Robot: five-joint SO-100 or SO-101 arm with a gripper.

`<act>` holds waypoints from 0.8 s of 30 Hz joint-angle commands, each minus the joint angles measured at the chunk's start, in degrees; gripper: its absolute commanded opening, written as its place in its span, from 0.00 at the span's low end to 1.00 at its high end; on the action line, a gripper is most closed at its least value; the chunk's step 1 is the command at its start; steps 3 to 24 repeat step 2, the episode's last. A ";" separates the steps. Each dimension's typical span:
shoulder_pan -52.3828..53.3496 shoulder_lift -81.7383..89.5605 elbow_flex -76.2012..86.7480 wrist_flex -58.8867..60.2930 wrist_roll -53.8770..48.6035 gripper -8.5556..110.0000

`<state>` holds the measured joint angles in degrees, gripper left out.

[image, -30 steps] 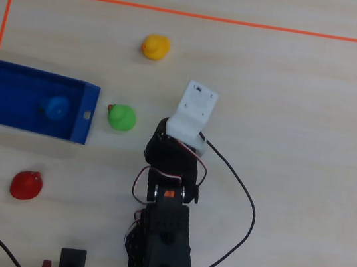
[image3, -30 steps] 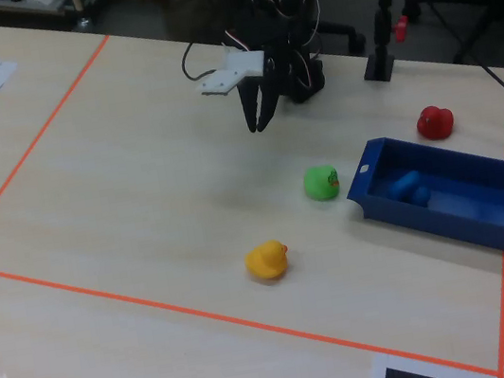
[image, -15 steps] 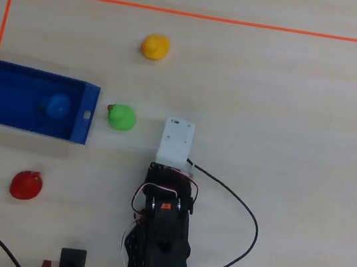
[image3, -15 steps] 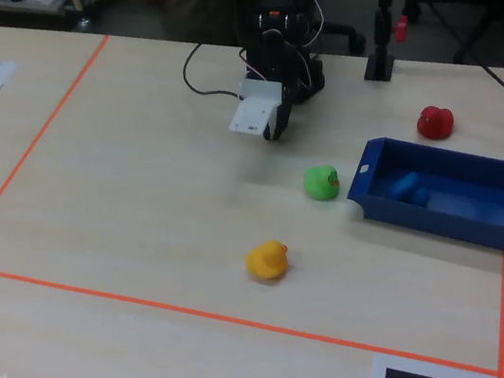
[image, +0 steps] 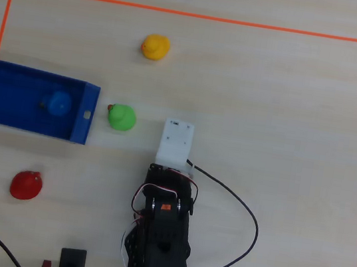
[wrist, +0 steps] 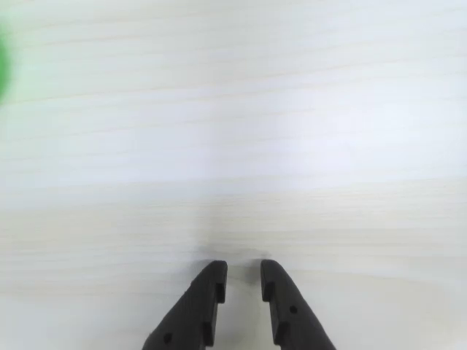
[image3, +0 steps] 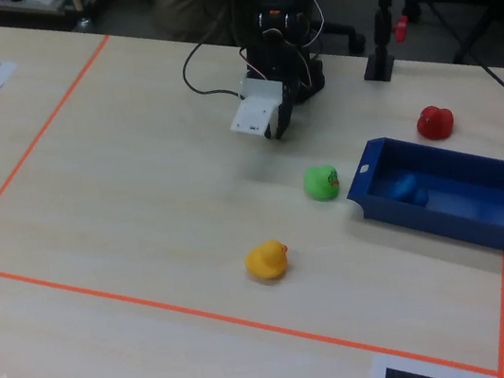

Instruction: Grasp blue duck and put it into box.

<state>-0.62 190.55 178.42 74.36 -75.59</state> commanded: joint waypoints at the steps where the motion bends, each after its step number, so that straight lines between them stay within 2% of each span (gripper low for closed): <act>1: 0.44 -0.79 -0.18 0.88 0.35 0.10; 24: 0.44 -0.79 -0.18 0.88 0.35 0.10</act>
